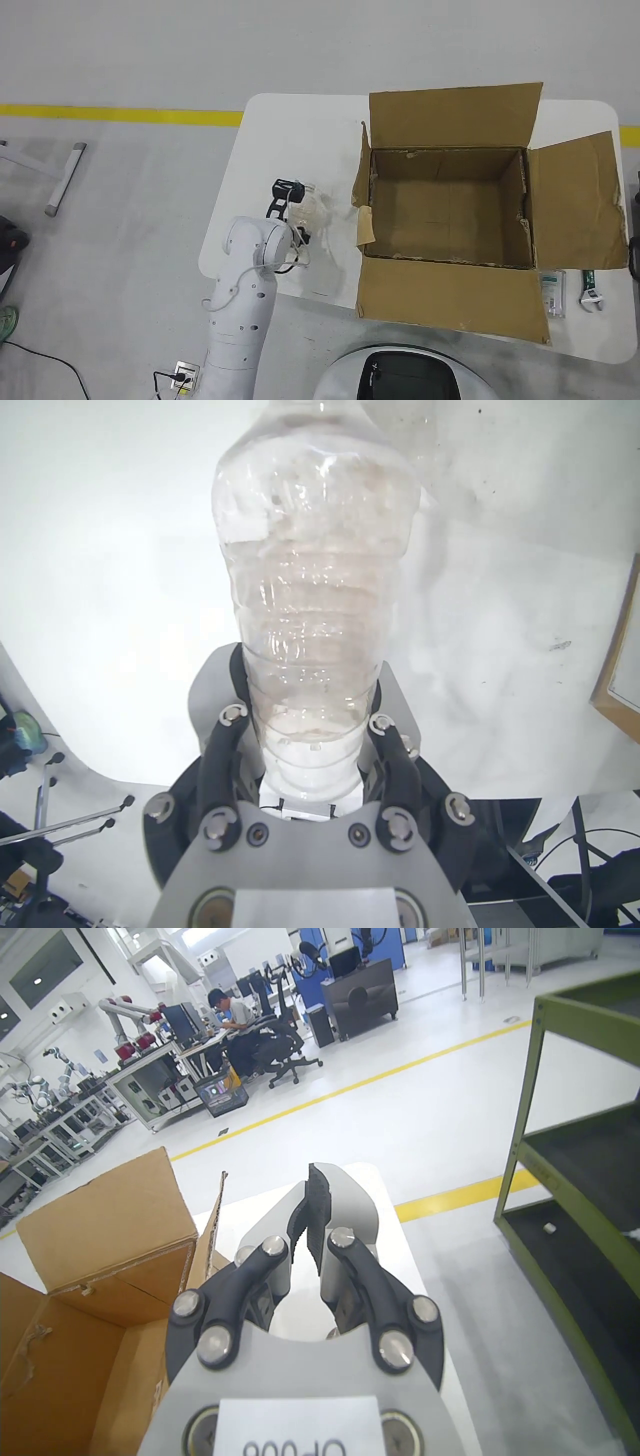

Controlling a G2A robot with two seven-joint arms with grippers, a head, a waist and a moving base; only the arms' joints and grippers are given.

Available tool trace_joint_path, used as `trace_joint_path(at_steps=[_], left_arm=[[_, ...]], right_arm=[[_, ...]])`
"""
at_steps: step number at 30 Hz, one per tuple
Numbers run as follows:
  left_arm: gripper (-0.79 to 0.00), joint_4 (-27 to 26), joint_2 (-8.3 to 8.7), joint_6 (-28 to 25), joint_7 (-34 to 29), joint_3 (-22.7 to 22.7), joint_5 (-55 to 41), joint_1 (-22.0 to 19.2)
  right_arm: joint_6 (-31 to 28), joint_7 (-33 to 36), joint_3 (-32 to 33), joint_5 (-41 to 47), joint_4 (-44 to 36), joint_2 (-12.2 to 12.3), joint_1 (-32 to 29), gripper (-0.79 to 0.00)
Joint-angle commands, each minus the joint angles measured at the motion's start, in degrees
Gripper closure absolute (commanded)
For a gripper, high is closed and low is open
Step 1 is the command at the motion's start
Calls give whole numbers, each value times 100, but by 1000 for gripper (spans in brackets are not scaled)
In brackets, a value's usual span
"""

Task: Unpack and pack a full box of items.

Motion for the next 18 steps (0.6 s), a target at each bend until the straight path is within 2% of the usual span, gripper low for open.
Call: trace_joint_path(at_steps=[1,4,7,8,9,11,13,15,17,18], left_arm=[[0,-411,29,42,-113,-164,-112,118],[0,-1007,68,150,-273,-415,-259,265],[0,-1574,98,252,-424,-629,-455,359],[0,-1740,107,271,-455,-680,-507,384],[0,-1892,116,292,-472,-721,-538,403],[0,-2165,127,349,-515,-772,-647,434],[0,-2396,142,357,-557,-791,-692,472],[0,-2596,152,410,-575,-811,-790,508],[0,-2743,167,403,-599,-816,-823,530],[0,-2798,174,400,-605,-816,-832,538]], right_arm=[[9,455,176,754,33,15,154,-785],[-86,1165,417,1705,117,52,321,-785],[-287,1737,521,2177,188,101,415,-779],[-323,1911,508,2243,218,116,421,-723],[-335,2023,489,2201,235,132,424,-591],[-311,2101,407,2269,277,144,451,-385],[-304,2078,355,2281,306,152,447,-351],[-267,2118,285,2376,382,157,433,-259],[-305,2162,209,2283,425,172,416,0],[-294,2171,163,2316,453,174,418,0]])
